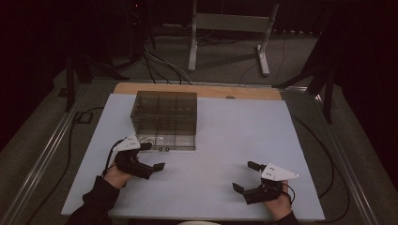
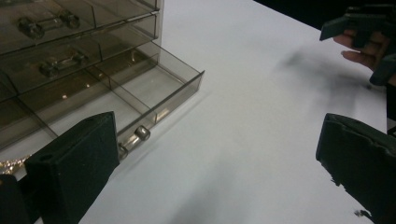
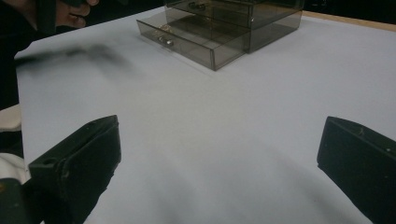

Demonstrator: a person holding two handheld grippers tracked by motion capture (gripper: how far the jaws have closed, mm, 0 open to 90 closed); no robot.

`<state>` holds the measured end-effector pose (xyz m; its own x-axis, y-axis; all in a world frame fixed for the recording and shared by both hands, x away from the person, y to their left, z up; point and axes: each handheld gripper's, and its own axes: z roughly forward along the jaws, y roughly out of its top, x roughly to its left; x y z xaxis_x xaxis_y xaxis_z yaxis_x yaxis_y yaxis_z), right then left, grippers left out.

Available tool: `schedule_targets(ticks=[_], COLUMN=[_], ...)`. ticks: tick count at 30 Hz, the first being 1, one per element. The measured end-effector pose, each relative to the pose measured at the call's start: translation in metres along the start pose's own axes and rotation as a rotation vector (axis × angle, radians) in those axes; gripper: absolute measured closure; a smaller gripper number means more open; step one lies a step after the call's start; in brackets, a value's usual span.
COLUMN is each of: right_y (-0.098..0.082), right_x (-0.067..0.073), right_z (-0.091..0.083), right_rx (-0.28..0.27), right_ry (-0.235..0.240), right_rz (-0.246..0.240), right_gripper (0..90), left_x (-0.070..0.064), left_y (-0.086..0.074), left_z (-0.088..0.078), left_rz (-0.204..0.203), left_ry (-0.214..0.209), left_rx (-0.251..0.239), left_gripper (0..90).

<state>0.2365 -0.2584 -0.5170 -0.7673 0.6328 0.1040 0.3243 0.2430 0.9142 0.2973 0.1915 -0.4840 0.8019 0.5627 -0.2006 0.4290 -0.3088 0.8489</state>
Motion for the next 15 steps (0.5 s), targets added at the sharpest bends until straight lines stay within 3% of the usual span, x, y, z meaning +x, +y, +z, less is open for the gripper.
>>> schedule_targets(ticks=[15], right_y=[0.0], right_x=[0.0], right_z=[0.0], right_rx=[0.002], right_ry=[0.001], right_rz=[0.001], right_gripper=[0.0], left_x=[-0.003], left_y=[-0.023], left_z=[-0.012], left_rz=[-0.005], left_ry=[0.031], left_rx=[0.03], left_gripper=[0.5])
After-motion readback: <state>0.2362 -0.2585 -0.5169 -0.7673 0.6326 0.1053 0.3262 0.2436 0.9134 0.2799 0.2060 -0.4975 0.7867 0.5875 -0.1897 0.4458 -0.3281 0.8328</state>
